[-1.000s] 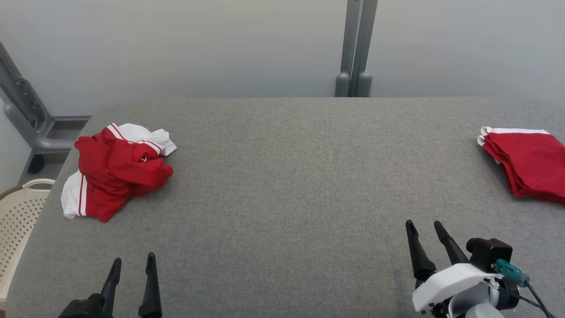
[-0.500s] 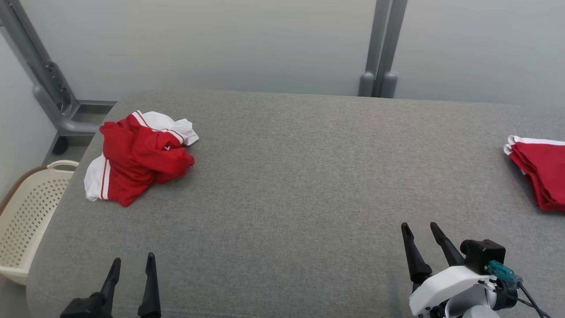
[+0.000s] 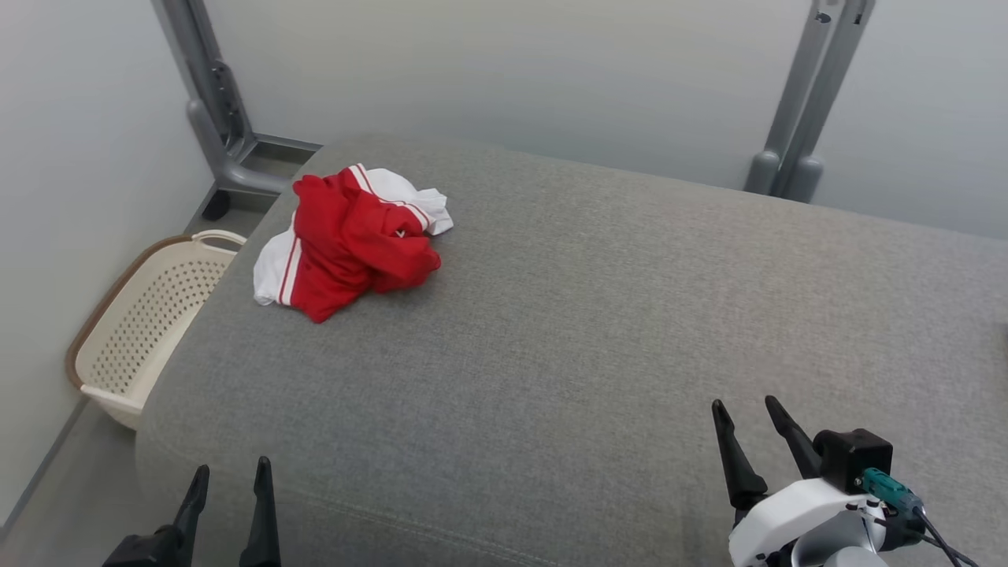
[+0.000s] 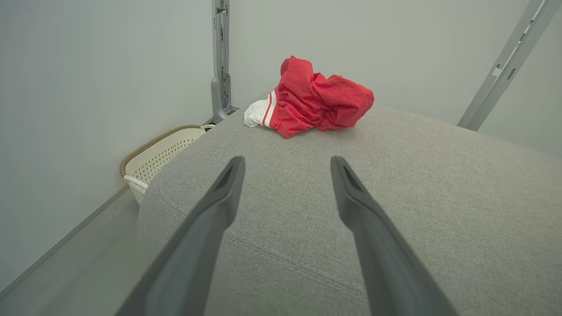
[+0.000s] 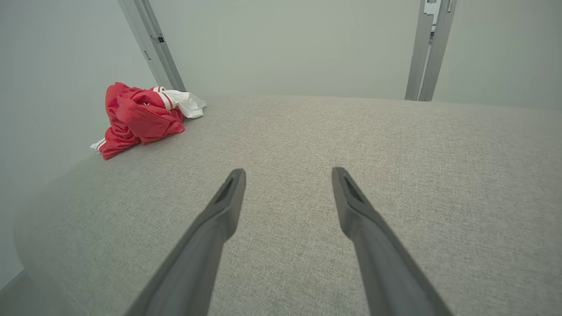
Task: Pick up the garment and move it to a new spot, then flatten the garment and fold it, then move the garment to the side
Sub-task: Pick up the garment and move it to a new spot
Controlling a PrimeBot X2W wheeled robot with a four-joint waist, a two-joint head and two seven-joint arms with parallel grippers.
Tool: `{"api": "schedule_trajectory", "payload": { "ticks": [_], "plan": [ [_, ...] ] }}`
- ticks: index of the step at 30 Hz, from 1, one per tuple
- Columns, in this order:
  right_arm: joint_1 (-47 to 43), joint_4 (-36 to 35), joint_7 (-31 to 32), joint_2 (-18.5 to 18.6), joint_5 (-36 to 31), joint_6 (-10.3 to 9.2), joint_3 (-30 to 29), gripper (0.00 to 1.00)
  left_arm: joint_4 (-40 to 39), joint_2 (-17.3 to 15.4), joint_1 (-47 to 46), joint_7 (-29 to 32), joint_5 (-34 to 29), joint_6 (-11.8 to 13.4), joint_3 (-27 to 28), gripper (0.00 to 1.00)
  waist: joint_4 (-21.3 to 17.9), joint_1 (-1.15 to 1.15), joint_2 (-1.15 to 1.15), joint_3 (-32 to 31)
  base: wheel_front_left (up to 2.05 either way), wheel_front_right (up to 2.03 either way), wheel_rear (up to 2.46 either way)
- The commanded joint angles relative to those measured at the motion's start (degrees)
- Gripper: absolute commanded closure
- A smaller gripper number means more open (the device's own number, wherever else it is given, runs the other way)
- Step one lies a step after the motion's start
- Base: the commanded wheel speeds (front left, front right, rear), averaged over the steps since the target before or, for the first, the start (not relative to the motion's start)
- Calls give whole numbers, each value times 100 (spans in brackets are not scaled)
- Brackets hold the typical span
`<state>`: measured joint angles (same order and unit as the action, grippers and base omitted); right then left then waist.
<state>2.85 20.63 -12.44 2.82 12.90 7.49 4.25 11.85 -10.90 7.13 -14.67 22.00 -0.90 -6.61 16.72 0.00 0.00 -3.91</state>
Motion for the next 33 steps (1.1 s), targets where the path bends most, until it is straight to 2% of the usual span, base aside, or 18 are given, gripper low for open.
{"api": "schedule_trajectory", "payload": {
  "ticks": [1, 12, 16, 19, 25, 33],
  "plan": [
    [-64, -19, 2, 13, -30, 0, 21, 0, -22, -42, 65, 18, 33, 18, 8, 0, 296, 0, 0, 8, 0, 0, 0],
    [-10, -87, 43, 14, -77, 0, 143, 0, -59, -53, 144, -13, 143, 79, 128, 0, 575, 0, 0, 86, 0, 0, 0],
    [-30, -140, 79, 13, -107, 0, 216, 0, -12, -20, 153, -15, 176, 208, 225, 0, 531, 0, 0, 125, 0, 0, 0],
    [12, -217, 134, 14, -148, 0, 274, 0, 89, -41, -119, 131, 206, 210, 202, 0, 442, 0, 0, 202, 0, 0, 0],
    [135, -531, 387, 14, -398, 0, 339, 0, 451, -252, -1220, 986, 123, 8, -95, 0, 196, 0, 0, 538, 0, 0, 0],
    [306, -1176, 863, 14, -821, 0, 542, 0, 1551, -389, -3287, 2250, 298, -253, -268, 0, -330, 0, 0, 1296, 0, 0, 0]
  ]
}}
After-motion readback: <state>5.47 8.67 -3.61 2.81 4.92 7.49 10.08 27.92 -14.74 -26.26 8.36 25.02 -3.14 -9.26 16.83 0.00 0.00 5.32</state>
